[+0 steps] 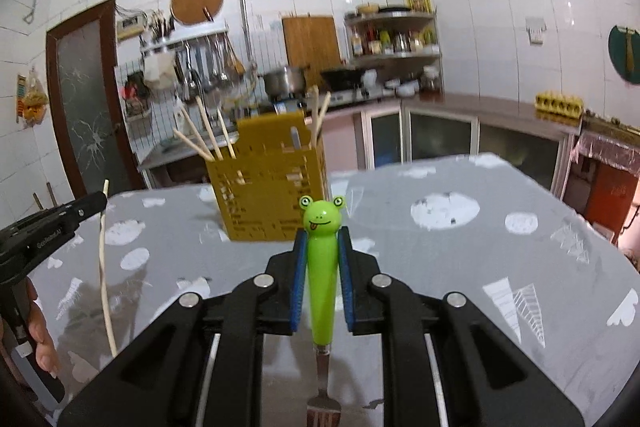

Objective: Organize utensils
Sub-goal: 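Lift the chopstick and frog fork up over the yellow holder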

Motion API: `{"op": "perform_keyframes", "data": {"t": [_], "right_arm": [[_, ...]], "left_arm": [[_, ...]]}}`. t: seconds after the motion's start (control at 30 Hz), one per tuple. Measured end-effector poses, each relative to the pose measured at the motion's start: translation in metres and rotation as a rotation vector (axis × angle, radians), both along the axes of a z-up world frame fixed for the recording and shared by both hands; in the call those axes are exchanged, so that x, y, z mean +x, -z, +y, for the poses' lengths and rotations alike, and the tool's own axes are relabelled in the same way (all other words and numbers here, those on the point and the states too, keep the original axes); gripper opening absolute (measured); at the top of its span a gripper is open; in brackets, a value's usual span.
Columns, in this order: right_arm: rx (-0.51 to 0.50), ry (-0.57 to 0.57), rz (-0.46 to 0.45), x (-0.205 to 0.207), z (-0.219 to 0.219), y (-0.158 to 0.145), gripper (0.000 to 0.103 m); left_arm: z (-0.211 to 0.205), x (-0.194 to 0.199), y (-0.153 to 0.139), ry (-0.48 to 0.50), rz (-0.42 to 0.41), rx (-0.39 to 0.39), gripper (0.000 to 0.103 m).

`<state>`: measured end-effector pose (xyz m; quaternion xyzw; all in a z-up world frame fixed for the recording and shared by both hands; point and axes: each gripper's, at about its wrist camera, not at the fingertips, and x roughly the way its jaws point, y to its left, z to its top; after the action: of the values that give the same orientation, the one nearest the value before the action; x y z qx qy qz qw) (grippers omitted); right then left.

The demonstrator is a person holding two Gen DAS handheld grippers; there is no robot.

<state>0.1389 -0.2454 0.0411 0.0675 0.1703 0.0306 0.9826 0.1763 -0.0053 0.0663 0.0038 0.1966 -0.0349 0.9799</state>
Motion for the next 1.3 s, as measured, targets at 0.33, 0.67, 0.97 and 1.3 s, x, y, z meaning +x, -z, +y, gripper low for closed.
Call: {"op": "perform_keyframes", "data": {"t": [0.33,0.67,0.97,1.3], "right_arm": [[-0.033,-0.013,-0.084,-0.007,0.011,-0.013,0.016],[-0.017,-0.029,-0.127,0.01,0.013,-0.034,0.016],[-0.007,-0.055,-0.168,0.029,0.015,-0.066,0.016],[-0.019,-0.075,-0.225,0.061,0.022,-0.11,0.016]], "left_arm": [[0.012,-0.008,-0.015,0.002,-0.071,-0.045,0.003],[0.012,0.001,-0.033,0.033,-0.105,-0.06,0.003],[0.004,0.009,-0.067,0.068,-0.17,-0.054,0.003],[-0.008,0.033,-0.117,0.102,-0.229,-0.078,0.002]]}}
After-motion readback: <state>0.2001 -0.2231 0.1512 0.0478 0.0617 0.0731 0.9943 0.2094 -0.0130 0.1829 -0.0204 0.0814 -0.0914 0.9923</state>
